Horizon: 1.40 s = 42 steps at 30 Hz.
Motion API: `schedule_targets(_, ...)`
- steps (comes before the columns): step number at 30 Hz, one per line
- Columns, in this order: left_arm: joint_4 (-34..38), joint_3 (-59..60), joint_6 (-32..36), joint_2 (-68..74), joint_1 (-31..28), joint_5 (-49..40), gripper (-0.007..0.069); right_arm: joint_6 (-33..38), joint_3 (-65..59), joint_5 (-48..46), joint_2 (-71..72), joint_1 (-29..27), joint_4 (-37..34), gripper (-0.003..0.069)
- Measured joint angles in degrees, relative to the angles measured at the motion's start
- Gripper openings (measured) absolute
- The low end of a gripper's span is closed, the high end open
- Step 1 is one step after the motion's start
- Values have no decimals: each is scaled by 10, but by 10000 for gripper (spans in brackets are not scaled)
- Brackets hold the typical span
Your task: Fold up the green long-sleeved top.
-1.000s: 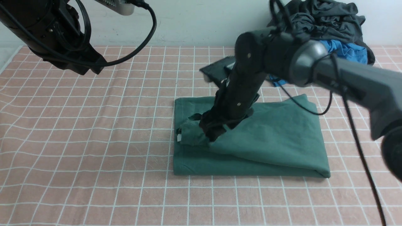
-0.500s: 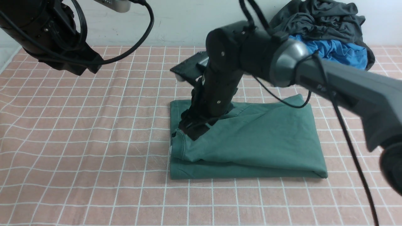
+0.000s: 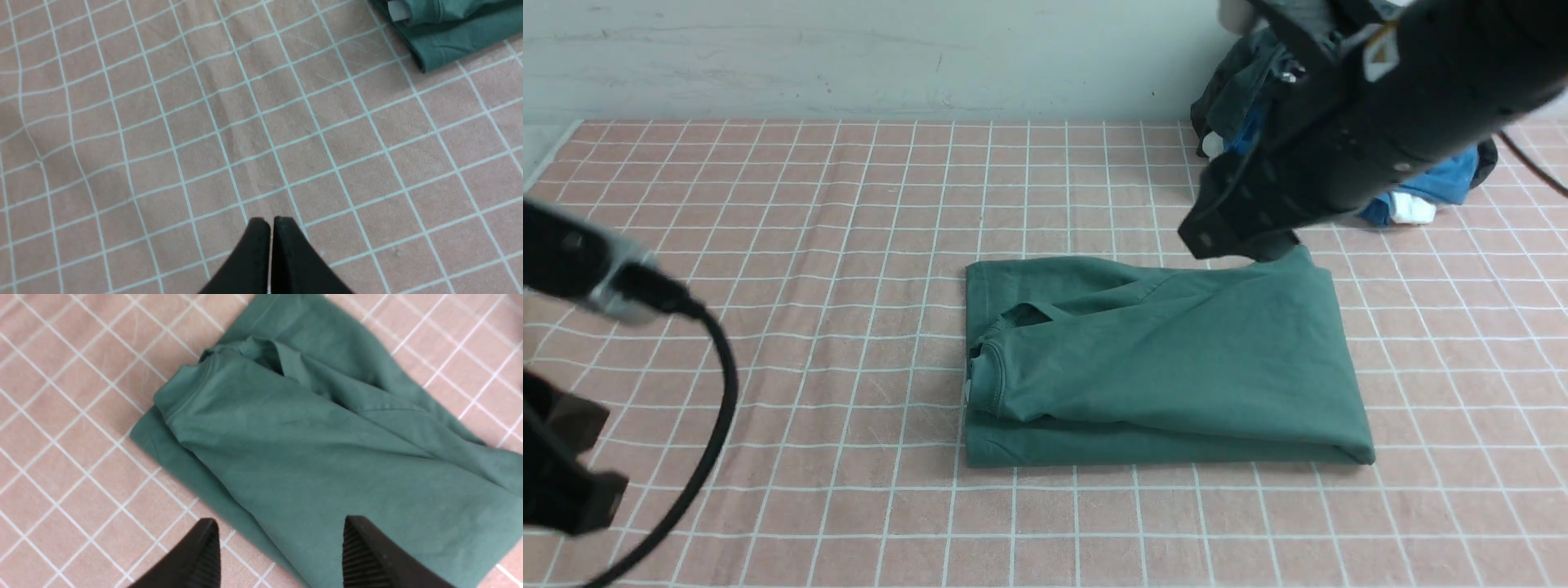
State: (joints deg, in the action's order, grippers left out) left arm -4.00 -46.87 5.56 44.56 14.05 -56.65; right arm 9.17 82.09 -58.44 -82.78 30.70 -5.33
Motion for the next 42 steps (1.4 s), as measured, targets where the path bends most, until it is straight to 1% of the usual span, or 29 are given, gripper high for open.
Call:
schedule_targets(3,-12,86,-28,-93,0,39,-3,0,-81,55,83,0,-6,326)
schedule_targets(4,-14,96,-28,-99,0,44,-3,0,-91,62,94,0,-6,324)
schedule_targets(5,-21,125,-39,-147,0,67,-3,0,-126,84,136,0,-7,299)
schedule_targets(7,-27,151,-47,-181,0,82,-3,0,-155,100,171,0,-7,283)
schedule_targets(9,-35,189,-60,-255,0,117,-3,0,-205,145,235,0,-10,224)
schedule_targets(10,-38,201,-62,-273,0,125,-3,2,-223,161,254,0,-12,211)
schedule_targets(13,-42,221,-66,-323,0,146,-3,12,-271,222,314,0,-26,150)
schedule_targets(14,-43,226,-66,-344,0,149,-3,23,-296,253,341,0,-39,119)
schedule_targets(16,-43,228,-66,-365,0,149,-3,47,-336,300,385,0,-57,80)
schedule_targets(17,-43,228,-66,-367,0,149,-3,50,-340,311,389,0,-59,76)
schedule_targets(19,-43,228,-66,-383,0,150,-3,81,-382,371,440,0,-75,27)
schedule_targets(22,-44,228,-66,-387,0,150,-3,97,-409,406,483,0,-81,-4)
schedule_targets(27,-44,228,-66,-388,0,152,-3,99,-417,403,509,0,-81,-13)
schedule_targets(35,-44,228,-66,-388,0,152,-3,100,-417,326,515,0,-82,-14)
schedule_targets(42,-44,228,-66,-388,0,152,-3,101,-417,282,515,0,-82,-14)
